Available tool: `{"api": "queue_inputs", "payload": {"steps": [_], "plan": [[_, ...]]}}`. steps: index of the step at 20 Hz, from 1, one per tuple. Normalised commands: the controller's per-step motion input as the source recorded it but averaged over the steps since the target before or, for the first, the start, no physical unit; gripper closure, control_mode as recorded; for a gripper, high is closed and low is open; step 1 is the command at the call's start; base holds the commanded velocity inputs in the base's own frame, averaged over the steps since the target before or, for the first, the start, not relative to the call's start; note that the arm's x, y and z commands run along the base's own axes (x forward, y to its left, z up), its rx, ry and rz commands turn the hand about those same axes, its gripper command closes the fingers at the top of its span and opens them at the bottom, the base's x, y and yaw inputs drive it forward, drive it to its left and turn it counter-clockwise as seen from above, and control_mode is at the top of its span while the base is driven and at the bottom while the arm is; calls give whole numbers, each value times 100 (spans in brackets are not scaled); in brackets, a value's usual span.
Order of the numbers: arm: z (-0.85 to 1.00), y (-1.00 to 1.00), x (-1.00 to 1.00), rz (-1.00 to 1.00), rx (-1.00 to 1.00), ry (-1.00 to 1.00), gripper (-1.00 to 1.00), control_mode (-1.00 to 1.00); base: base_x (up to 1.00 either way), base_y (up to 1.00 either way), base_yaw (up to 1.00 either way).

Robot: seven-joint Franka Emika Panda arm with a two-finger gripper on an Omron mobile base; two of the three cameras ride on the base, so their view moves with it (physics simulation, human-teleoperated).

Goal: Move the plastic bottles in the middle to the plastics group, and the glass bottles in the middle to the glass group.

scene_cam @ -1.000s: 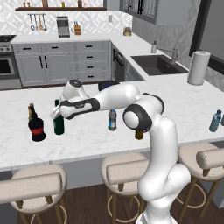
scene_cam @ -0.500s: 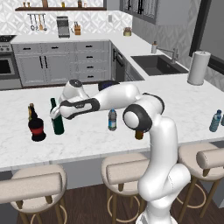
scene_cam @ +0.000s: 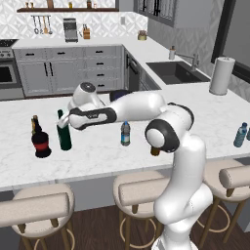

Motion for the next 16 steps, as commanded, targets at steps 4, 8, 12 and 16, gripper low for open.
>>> {"api": "queue_inputs", "payload": {"steps": [4, 8, 12, 16], "plan": [[26, -76, -92, -14, 8, 0, -100, -100, 0, 0, 0], [9, -83, -91, -18, 6, 0, -100, -100, 0, 0, 0], [22, -80, -83, -20, 4, 0, -100, -100, 0, 0, 0], [55, -83, -57, -22, 0, 0, -100, -100, 0, 0, 0]]}}
